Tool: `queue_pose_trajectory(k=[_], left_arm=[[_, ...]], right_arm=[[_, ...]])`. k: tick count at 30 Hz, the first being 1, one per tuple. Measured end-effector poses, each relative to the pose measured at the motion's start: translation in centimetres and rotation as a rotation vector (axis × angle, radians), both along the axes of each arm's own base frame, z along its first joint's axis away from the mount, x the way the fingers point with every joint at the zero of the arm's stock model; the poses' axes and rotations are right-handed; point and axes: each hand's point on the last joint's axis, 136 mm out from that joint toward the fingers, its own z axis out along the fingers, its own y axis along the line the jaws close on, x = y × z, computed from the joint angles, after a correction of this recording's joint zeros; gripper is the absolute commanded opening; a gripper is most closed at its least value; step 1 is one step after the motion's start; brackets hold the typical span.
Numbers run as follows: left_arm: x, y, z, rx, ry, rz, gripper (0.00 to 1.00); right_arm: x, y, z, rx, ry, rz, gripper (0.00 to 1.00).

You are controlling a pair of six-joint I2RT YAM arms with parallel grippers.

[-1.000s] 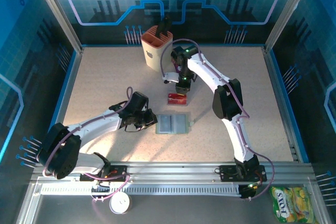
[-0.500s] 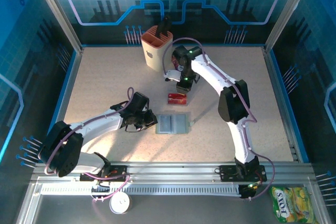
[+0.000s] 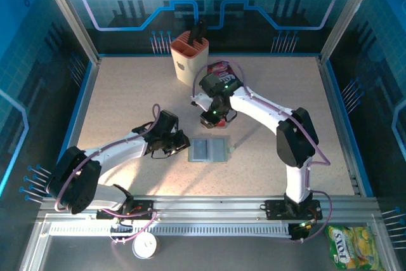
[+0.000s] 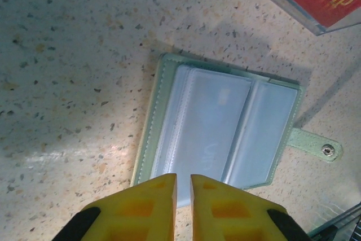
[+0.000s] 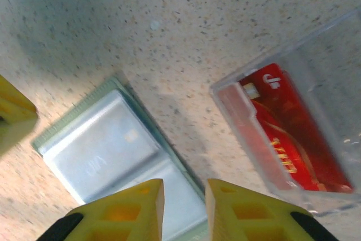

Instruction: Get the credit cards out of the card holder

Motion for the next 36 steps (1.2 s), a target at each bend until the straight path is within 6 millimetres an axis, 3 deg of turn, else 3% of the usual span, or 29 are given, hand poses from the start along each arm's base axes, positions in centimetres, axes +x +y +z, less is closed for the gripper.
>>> queue_pose_trajectory(k=[7, 17, 28, 36], left_arm=[[0.3, -0.4, -0.1, -0.03, -0.014, -0.007, 0.12], [-0.3, -0.9, -2.2, -0.053, 0.034, -0.026, 0.09], [-0.6, -1.2, -3.5, -0.051, 0.075, -0.036, 0.07], [-1.1, -0.8, -3.9, -0.034, 0.099, -0.032, 0.06]], right_arm=[[-2.0, 0.0, -1.9, 0.091, 0.065, -0.223, 0.29], [-5.0, 0.8, -3.0, 0.295, 0.157, -0.45, 0.28], [-4.9, 2.2, -3.5, 0.426, 0.241, -0.59, 0.27], [-5.9, 2.4, -4.5, 0.432, 0.276, -0.625, 0.28]])
